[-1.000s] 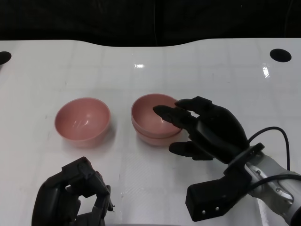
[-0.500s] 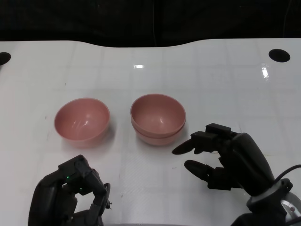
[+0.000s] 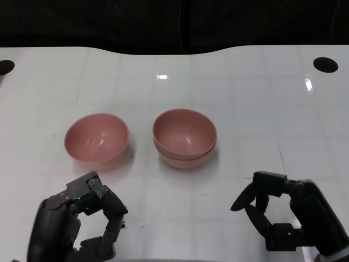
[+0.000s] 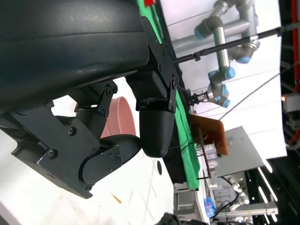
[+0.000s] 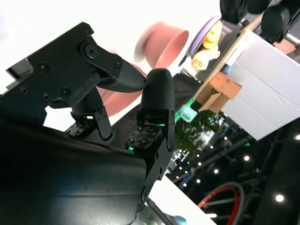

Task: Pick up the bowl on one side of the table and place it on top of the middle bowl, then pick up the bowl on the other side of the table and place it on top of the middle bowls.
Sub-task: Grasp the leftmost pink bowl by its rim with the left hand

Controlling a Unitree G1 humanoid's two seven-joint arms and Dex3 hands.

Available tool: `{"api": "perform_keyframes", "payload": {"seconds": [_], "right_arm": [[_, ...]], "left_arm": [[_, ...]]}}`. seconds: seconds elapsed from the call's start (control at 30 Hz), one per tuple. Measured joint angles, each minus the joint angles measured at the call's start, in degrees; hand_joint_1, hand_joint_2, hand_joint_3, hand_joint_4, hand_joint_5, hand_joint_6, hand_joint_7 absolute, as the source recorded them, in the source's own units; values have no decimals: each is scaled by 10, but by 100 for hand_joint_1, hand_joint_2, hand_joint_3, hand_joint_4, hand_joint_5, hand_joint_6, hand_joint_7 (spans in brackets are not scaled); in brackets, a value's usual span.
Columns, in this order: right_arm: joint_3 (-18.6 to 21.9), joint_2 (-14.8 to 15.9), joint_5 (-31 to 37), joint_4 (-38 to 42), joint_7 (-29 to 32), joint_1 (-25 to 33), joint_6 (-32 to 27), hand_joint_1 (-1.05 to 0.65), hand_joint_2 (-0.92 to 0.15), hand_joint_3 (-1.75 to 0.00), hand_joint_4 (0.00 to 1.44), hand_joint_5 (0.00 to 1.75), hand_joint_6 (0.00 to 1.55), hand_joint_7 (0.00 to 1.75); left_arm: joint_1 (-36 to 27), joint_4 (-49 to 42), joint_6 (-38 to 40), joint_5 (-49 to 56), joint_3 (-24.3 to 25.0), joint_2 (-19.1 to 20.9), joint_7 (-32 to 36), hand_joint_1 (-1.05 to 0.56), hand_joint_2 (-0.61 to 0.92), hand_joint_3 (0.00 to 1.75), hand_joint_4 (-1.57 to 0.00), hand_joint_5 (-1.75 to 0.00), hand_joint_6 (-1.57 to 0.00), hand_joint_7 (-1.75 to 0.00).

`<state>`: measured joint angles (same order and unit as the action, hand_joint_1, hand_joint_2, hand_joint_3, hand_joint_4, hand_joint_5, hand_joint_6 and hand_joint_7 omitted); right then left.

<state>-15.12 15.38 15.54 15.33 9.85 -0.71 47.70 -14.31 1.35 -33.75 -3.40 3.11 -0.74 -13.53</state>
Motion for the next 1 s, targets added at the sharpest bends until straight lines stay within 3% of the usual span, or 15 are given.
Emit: {"api": "perform_keyframes", "payload": {"seconds": [0.13, 0.2, 0.37, 0.43, 0.47, 0.53, 0.63, 0.83, 1.0], "right_arm": [[14, -2, -38, -15, -35, 30, -1, -20, -37, -134, 91, 175, 86, 132], [15, -5, -57, -18, -54, 37, -1, -20, -36, -136, 91, 175, 84, 136], [22, -16, -79, -20, -88, 49, -1, -20, -35, -138, 91, 175, 83, 138], [26, -23, -91, -20, -99, 49, -1, -22, -36, -139, 91, 175, 80, 144], [28, -26, -94, -19, -102, 49, -1, -23, -36, -139, 91, 175, 79, 146], [33, -31, -99, -16, -111, 50, -2, -23, -37, -140, 91, 175, 78, 147], [37, -41, -108, -14, -126, 50, -7, -24, -37, -140, 92, 175, 78, 148], [47, -55, -112, -13, -140, 50, -35, -24, -36, -141, 91, 175, 78, 151], [58, -67, -114, -18, -146, 53, -59, -24, -36, -142, 91, 175, 78, 151]], "left_arm": [[-2, 33, 18, 13, -1, 15, 5, -18, 54, 96, -71, -120, -84, -79], [-5, 55, 39, 30, -1, 21, 11, -15, 56, 88, -69, -105, -85, -50], [-8, 87, 71, 49, 0, 34, 22, -14, 57, 85, -69, -100, -88, -36], [-8, 107, 84, 116, 9, 51, 35, -34, 81, 27, -55, -65, -62, -10], [-5, 125, 94, 168, 20, 66, 46, -39, 86, 15, -54, -58, -58, -5], [3, 163, 115, 262, 42, 92, 73, -47, 91, 5, -51, -49, -53, -1], [24, 207, 161, 372, 48, 105, 105, -52, 92, 4, -48, -41, -50, 0], [54, 240, 248, 495, 22, 122, 104, -54, 88, 0, -44, -24, -45, 0], [81, 247, 311, 581, -17, 136, 75, -60, 91, 1, -43, -20, -41, 0]]}}
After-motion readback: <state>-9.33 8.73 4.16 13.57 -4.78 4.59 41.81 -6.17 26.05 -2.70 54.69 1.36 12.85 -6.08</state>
